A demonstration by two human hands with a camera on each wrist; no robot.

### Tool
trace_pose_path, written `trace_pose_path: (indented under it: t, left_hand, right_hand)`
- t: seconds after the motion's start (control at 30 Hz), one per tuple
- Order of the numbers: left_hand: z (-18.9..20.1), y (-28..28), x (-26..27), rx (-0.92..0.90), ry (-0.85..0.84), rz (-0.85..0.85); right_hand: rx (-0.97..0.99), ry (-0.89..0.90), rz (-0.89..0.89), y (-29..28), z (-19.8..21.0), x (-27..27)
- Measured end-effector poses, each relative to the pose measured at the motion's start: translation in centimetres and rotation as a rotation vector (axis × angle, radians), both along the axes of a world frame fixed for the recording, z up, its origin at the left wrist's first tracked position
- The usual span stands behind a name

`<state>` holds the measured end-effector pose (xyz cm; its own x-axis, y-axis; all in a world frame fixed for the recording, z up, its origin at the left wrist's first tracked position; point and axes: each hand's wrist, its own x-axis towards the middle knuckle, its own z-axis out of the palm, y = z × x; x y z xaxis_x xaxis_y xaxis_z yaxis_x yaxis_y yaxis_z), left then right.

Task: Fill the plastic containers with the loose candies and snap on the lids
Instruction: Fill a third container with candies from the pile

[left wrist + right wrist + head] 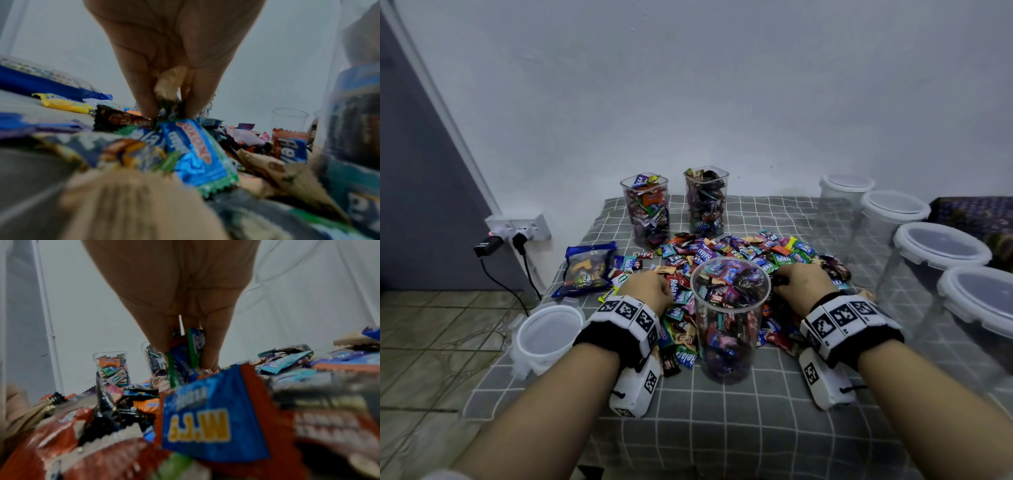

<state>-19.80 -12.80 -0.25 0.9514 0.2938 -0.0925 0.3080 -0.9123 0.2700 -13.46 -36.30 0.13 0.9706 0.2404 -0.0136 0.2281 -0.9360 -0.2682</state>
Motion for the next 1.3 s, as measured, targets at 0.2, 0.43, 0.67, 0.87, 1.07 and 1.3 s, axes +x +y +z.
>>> trace_pose_path:
  t: [0.2,0.43,0.67,0.87,1.07,1.3]
  left_hand:
    - [0.1,-0.5,-0.3,0.021,-0.088,0.010]
    - [0.2,-0.6,-0.5,-0.076,-0.309,0.043]
    - [0.6,-1.1,-1.0,-0.122,-0.402,0.033]
    - [0.7,-1.2,-1.2,-0.140,-0.416,0.030]
    - [0.8,-1.4,-1.4,-0.151,-0.435,0.017]
    - [0.9,-1.5,-1.5,-0.184,-0.453,0.010]
  right_hand:
    - [0.098,-0.049,-0.028,-0.2,-0.1,-0.1]
    - [0.281,-0.143,-0.071,-0.9,0.5,-0.7]
    - [0.374,-0.174,-0.075,-0.8,1.3,-1.8]
    - [0.547,-0.216,-0.029,-0.4,1.8,-2.1]
    - [0.672,-0.318,0.153,0.5,5.7,-4.1]
    - [0.583,-0.332,0.328,1.9,7.2,-7.3]
